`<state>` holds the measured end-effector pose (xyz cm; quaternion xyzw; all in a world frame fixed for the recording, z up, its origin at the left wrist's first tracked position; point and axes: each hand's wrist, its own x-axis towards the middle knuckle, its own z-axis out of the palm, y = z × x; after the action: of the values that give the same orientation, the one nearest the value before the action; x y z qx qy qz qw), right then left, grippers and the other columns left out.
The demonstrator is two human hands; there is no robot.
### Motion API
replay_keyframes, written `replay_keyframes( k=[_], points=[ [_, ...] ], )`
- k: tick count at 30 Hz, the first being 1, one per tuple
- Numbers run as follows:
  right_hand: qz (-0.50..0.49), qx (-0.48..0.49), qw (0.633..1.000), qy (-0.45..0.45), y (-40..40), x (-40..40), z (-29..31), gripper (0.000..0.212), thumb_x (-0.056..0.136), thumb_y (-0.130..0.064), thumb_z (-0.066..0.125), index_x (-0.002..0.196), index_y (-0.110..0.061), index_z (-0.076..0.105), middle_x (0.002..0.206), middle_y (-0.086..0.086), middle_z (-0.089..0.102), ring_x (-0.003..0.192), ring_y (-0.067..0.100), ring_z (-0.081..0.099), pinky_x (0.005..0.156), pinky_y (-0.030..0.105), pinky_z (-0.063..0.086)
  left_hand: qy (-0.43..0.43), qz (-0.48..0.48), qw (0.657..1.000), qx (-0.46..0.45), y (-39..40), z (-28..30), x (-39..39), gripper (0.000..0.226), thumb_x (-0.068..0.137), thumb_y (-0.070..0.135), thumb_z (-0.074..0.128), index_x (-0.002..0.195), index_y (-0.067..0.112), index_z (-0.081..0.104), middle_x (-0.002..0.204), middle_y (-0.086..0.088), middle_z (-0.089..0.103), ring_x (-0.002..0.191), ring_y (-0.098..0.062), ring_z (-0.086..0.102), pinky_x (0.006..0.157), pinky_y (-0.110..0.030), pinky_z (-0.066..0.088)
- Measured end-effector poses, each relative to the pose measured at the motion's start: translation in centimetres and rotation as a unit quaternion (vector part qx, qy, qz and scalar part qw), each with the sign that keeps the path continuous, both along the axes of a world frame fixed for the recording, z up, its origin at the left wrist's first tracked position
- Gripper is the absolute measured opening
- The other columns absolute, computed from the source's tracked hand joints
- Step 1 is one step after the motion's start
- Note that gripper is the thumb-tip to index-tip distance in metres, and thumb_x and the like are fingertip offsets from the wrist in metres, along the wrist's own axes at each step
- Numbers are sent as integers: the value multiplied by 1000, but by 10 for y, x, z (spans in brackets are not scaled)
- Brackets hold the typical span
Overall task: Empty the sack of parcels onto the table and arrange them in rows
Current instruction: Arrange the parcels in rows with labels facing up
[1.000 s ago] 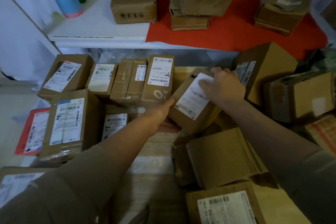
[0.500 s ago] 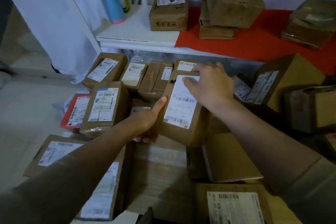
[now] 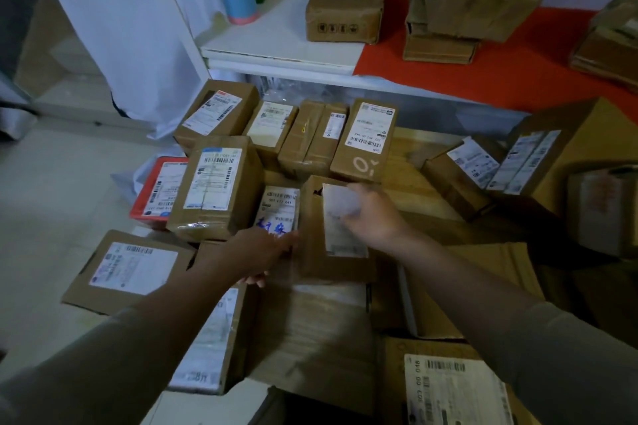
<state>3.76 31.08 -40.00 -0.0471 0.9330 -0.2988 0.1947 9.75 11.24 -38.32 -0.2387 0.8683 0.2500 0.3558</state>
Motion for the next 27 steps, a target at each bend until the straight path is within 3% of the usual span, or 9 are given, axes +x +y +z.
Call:
replay_keyframes(
  k=[2,4,7,10,14,16,20,24,27],
  points=[
    [-11,14,1000,-5,0,3,-7,55,89,-24,69,138,-21,45,136,7,45,125,28,50,99,44,52,73,-73,993,-58,6,-5,-2,53,97,54,47,132,14,52,117,-17,61,92,-25,67,77,-32,59],
    [-47,15,999,-19,-1,4,-9,59,88,-21,69,140,-21,42,138,8,40,126,29,47,100,44,51,99,-44,994,-18,13,-11,-5,46,93,49,58,113,8,61,108,-10,64,93,-26,67,82,-41,59],
    [-63,19,997,-28,-5,4,-8,59,88,-21,70,139,-22,41,138,8,39,122,30,50,97,45,53,133,-32,990,26,28,-17,-7,29,99,29,54,122,11,59,113,-8,63,104,-26,62,90,-40,54],
    [-71,37,996,-34,-4,4,-4,59,86,-24,72,136,-22,41,136,7,37,119,30,52,94,43,54,171,-38,984,39,39,-20,-10,29,103,23,41,117,8,62,105,-6,61,94,-20,56,81,-31,45],
    [-93,30,994,-54,-3,8,-3,53,85,-18,73,130,-19,45,135,7,35,114,30,55,85,36,58,166,-20,985,50,40,-31,-12,21,99,26,50,104,10,62,92,-1,61,78,-10,57,60,-20,46],
    [-101,11,993,-60,-4,9,-4,54,86,-13,71,134,-20,46,136,7,37,117,31,55,84,35,58,164,-24,985,43,38,-37,-14,16,93,19,59,108,12,58,96,1,60,85,-12,60,63,-21,51],
    [-112,-74,989,-61,0,7,-3,57,92,-4,62,143,-20,44,139,6,42,125,28,52,80,27,52,200,-3,979,48,34,-39,-25,32,88,8,63,118,13,57,110,-4,63,103,-22,63,81,-36,59],
    [-97,-128,986,-36,15,15,2,43,94,-9,63,135,-17,53,134,3,51,117,16,54,70,12,47,265,24,962,60,39,-35,-31,42,88,7,64,127,18,54,122,-5,58,111,-24,61,84,-38,59],
    [-116,-126,985,14,29,27,6,41,93,-16,64,133,-19,55,137,1,50,123,17,53,89,24,52,361,14,932,29,58,-31,-26,35,89,20,66,123,19,56,127,-3,53,116,-21,55,87,-39,56]
  ],
)
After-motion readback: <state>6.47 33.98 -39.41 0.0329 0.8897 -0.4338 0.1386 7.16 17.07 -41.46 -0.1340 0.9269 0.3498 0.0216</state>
